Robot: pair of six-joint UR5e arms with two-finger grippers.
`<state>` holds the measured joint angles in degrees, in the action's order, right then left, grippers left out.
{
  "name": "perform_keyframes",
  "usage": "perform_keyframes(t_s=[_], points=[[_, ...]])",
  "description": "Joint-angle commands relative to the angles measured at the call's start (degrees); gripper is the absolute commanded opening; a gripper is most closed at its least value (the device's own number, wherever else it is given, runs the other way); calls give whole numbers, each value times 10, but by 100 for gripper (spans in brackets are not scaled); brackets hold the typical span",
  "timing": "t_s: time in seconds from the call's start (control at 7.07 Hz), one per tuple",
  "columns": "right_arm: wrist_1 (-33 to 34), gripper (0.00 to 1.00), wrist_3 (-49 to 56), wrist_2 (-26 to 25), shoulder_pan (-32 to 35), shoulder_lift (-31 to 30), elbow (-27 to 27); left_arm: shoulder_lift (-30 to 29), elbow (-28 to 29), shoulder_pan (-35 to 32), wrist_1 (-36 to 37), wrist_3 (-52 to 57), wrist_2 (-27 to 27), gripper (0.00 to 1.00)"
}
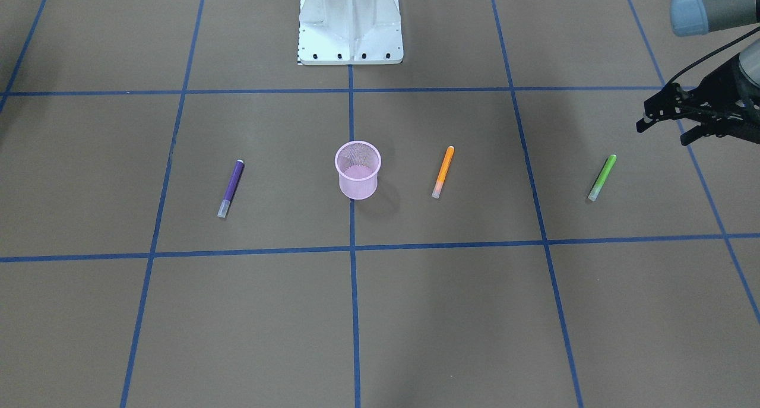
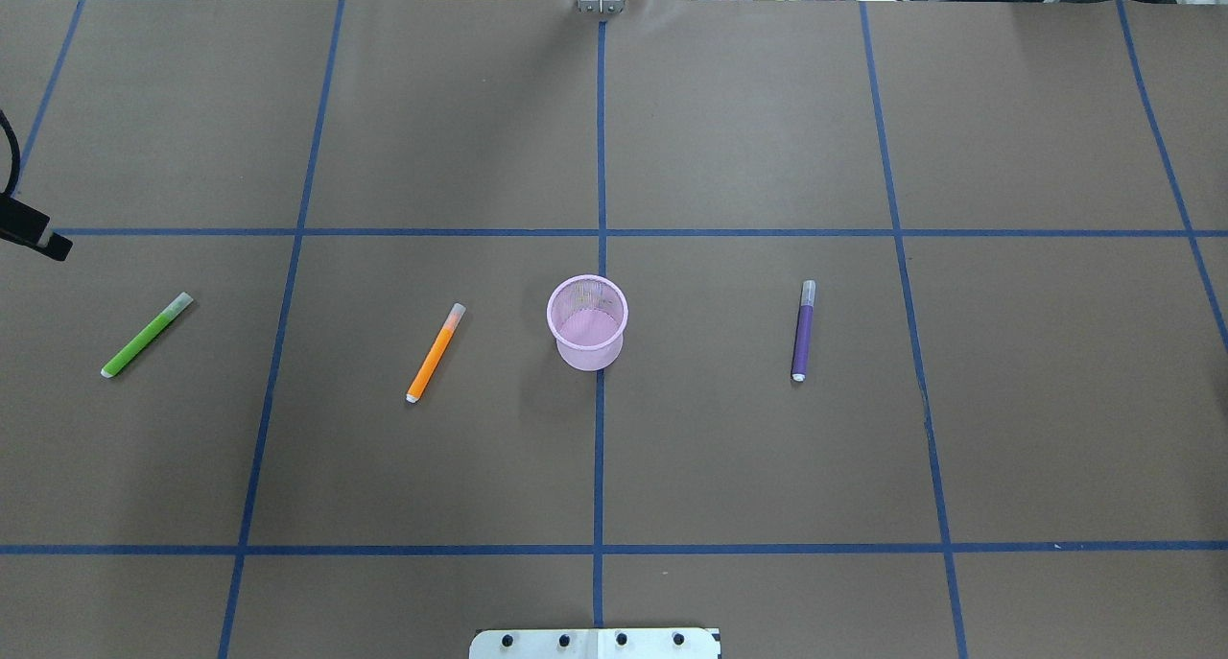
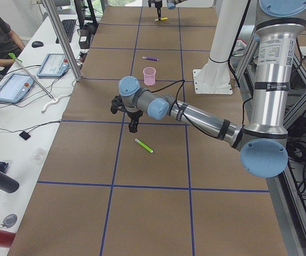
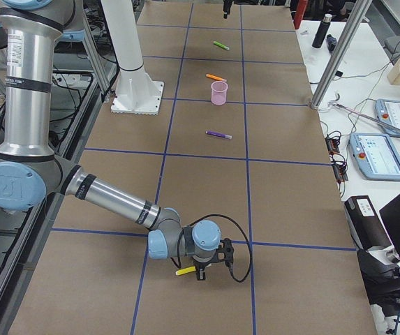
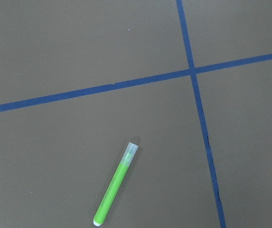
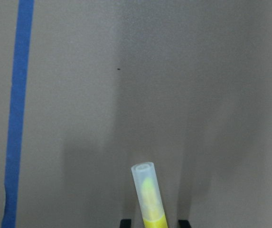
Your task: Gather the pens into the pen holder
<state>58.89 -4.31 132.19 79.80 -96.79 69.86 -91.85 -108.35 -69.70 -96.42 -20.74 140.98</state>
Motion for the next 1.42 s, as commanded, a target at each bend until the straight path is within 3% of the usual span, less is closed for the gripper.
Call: perform_keyframes(t_s=[0.0,0.42,0.99,1.27], points=[[0,44,0,0,0,1,-3,1,0,0,0,0,0,100],[0,43,-1,0,0,6,-7,4,-5,0,1,0,0,100],[0,3,-3,1,0,6,-10,5,-5,0,1,0,1,100],[0,0,-3,2,0,7,-7,6,-10,-1,1,0,1,100]])
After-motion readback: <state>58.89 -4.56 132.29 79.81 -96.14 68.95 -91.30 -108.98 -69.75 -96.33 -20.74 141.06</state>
